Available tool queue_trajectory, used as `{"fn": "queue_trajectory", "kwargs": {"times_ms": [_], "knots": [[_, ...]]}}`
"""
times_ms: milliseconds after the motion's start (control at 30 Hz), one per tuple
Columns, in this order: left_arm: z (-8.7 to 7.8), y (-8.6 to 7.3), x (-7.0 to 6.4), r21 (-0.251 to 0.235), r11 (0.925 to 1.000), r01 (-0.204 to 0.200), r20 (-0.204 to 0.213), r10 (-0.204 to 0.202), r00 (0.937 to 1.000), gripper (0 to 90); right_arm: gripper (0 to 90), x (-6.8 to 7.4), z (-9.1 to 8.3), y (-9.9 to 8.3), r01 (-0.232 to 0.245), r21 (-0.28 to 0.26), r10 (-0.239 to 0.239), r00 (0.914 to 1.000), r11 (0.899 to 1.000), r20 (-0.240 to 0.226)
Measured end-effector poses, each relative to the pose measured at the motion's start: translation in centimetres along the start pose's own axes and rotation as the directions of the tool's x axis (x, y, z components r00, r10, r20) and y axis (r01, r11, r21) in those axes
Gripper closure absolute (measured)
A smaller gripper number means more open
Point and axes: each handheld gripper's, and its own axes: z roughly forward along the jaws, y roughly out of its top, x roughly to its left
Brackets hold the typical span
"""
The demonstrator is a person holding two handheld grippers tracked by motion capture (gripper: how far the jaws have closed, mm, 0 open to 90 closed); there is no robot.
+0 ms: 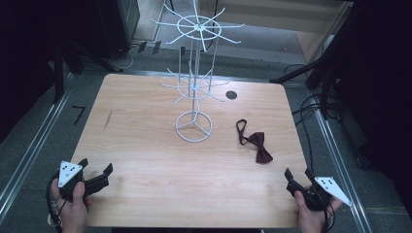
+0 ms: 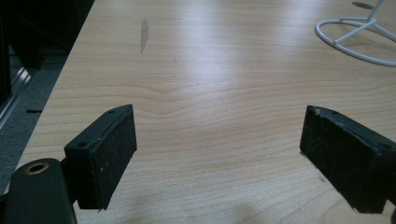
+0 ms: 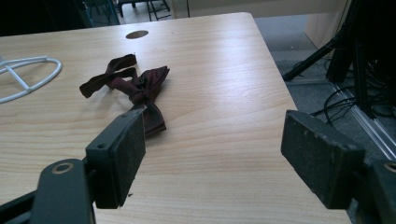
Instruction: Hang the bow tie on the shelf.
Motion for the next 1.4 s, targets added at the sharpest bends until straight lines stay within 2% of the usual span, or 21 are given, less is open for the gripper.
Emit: {"fn": "queue_trajectory", "kwargs": {"times_ms": [167,200,333,467,533,567,667,800,833,933,1100,1167,1267,1400], "knots": [[0.0,0.0,0.0,0.001,1.0,0.0,-0.002,0.0,1.0,11.6,22.4,0.8,0.2,0.8,0.0,0.023,0.0,1.0,1.0,-0.004],[0.1,0.0,0.0,0.0,1.0,0.0,-0.001,0.0,1.0,11.6,22.5,1.2,0.5,1.3,0.016,0.024,-0.016,0.9998,1.0,-0.009],[0.0,0.0,0.1,-0.001,1.0,0.001,0.003,-0.001,1.0,11.6,22.4,1.8,1.1,2.0,0.029,0.043,-0.028,0.9995,0.999,-0.017],[0.0,0.0,0.0,-0.002,1.0,-0.003,0.005,0.003,1.0,11.6,22.4,2.7,2.2,2.8,0.02,0.073,-0.017,0.9992,0.997,-0.036],[0.0,0.0,0.0,-0.001,1.0,-0.005,0.003,0.005,1.0,11.6,22.4,3.2,2.8,3.2,0.031,0.094,-0.026,0.9982,0.995,-0.055],[0.0,0.0,0.0,0.0,1.0,-0.006,0.003,0.006,1.0,11.6,22.5,3.8,3.4,3.6,0.052,0.112,-0.044,0.9968,0.992,-0.067],[0.0,0.0,0.0,-0.002,1.0,0.0,0.005,0.0,1.0,11.7,22.5,4.5,4.1,4.0,0.067,0.122,-0.057,0.9948,0.99,-0.084],[0.0,0.0,0.0,-0.003,1.0,0.0,0.003,0.0,1.0,11.6,22.9,6.2,5.8,5.0,0.092,0.146,-0.075,0.99,0.985,-0.12],[0.0,0.0,0.0,-0.005,1.0,0.002,0.002,-0.002,1.0,11.6,22.9,6.2,5.8,5.0,0.092,0.146,-0.075,0.99,0.985,-0.12],[0.0,0.0,0.1,-0.005,1.0,0.004,0.003,-0.004,1.0,11.6,23.0,7.3,7.3,5.5,0.101,0.164,-0.08,0.9883,0.981,-0.13],[0.0,0.0,0.0,-0.004,1.0,0.001,0.006,-0.001,1.0,11.6,24.7,8.0,8.7,5.9,0.108,0.192,-0.079,0.9856,0.975,-0.149],[0.0,0.0,0.1,-0.004,1.0,0.001,0.007,-0.001,1.0,11.7,25.4,8.4,9.5,6.1,0.125,0.216,-0.093,0.9839,0.968,-0.152],[0.0,0.0,0.1,-0.008,1.0,0.003,0.006,-0.003,1.0,11.7,26.1,8.6,11.0,6.5,0.111,0.252,-0.072,0.9844,0.961,-0.161],[0.0,0.0,0.1,-0.005,1.0,0.003,0.008,-0.003,1.0,11.7,27.0,8.8,12.2,7.0,0.101,0.261,-0.06,0.985,0.96,-0.162]]}}
